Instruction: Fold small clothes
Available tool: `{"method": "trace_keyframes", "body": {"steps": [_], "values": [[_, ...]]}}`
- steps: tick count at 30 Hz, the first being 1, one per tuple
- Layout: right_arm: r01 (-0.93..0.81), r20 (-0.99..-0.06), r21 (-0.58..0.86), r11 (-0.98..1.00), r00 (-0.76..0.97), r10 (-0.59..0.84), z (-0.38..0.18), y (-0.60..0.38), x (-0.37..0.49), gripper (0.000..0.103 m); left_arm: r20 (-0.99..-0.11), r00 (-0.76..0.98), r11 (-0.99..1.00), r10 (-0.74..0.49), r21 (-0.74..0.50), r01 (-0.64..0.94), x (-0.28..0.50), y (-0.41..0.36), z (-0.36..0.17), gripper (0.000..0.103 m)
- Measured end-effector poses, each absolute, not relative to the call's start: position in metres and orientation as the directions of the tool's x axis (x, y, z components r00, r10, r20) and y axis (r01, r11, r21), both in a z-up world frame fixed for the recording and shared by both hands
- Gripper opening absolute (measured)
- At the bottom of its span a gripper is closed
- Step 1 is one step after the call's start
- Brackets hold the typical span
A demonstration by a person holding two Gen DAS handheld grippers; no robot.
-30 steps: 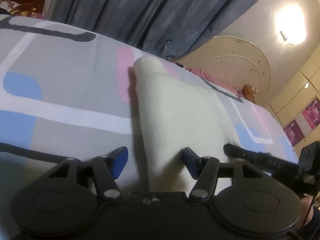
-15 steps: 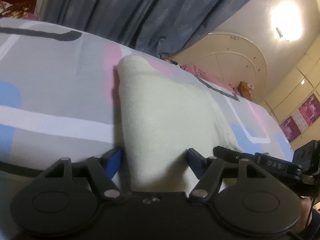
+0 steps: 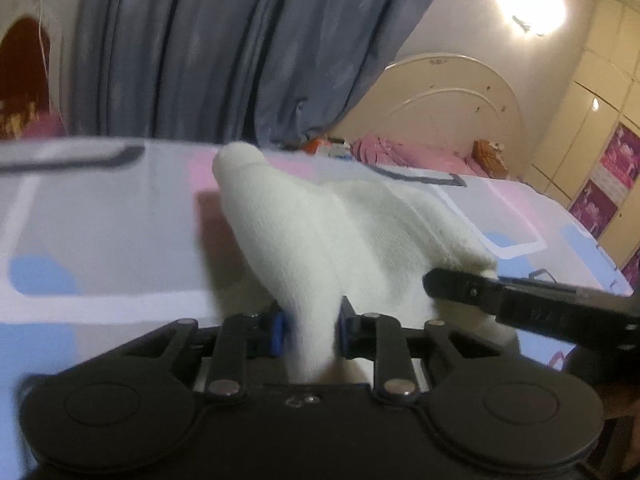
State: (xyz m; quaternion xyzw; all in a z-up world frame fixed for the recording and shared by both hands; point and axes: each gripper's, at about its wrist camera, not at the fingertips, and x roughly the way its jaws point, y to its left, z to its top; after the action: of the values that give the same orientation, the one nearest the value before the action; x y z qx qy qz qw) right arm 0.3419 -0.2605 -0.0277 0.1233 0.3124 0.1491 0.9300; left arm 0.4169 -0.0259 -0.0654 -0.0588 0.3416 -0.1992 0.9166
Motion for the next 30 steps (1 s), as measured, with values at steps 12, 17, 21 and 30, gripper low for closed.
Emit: {"method": "trace_keyframes", "body": {"steps": [12, 17, 21, 30], "values": [[-0.341, -0.472, 0.437, 0.832, 0.701, 0.535, -0.008, -0.105, 0.324, 0.027, -0.623, 0.756, 0.974, -0.201, -0.046, 0.221, 0.363, 0.120, -0.020, 0.023], [-0.331, -0.524, 0.499, 0.801, 0.621, 0.583, -0.044, -0.058, 0.336, 0.027, -0.724, 0.667, 0.980, -0.177, -0.064, 0.190, 0.360, 0.155, -0.063, 0.039], [-0.256, -0.554, 0.547, 0.797, 0.603, 0.574, -0.077, -0.071, 0.347, 0.027, -0.707, 0.693, 0.986, -0.140, -0.038, 0.161, 0.343, 0.163, -0.090, 0.070], [-0.266, -0.593, 0.442, 0.857, 0.630, 0.502, -0.050, -0.082, 0.347, 0.037, -0.590, 0.772, 0.971, -0.237, -0.178, 0.161, 0.311, 0.192, -0.051, 0.037]]}}
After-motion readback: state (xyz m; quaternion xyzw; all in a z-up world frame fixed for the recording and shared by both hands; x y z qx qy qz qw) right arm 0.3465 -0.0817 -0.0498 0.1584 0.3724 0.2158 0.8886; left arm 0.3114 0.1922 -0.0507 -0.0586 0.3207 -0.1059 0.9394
